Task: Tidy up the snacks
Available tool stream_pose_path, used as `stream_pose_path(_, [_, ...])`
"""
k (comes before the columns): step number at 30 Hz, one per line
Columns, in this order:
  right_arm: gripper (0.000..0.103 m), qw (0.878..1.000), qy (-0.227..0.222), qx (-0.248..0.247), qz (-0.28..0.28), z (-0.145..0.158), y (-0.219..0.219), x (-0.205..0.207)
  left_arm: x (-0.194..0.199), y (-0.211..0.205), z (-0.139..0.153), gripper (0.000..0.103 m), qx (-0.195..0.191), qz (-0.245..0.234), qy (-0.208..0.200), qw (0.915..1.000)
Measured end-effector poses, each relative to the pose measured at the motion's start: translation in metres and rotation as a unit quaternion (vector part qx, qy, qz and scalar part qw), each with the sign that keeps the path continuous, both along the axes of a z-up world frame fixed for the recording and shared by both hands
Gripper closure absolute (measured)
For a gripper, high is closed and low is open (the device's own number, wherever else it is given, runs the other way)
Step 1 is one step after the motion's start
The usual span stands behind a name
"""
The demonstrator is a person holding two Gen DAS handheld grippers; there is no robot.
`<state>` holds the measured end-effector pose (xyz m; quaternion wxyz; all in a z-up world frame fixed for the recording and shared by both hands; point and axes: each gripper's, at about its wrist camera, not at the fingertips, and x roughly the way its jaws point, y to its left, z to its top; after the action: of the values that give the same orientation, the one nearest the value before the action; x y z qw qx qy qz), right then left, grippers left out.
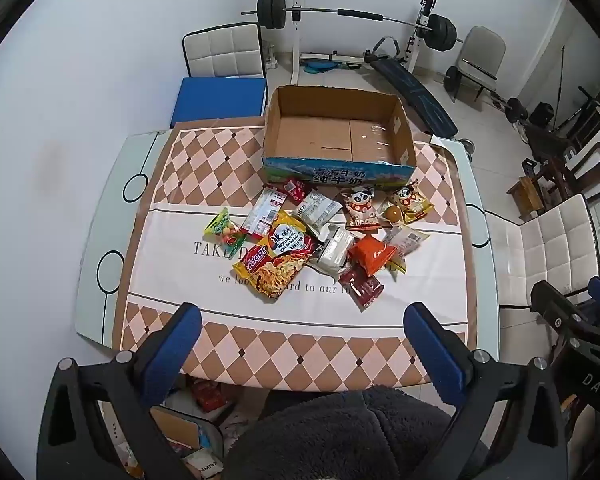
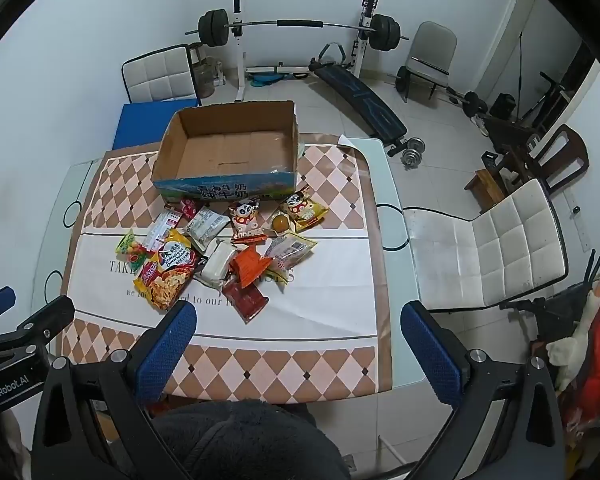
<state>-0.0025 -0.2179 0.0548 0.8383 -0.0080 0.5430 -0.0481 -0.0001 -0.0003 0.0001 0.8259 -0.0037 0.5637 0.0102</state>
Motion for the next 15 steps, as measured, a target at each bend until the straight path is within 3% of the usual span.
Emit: stream_pose_path(15, [0.0,1.0,-0.001,-0.003,0.0,0.0016,0.0016,-0.0013,0.0003,0.0003,0.0,0.0,-0.005,0.001,-0.004,1.0])
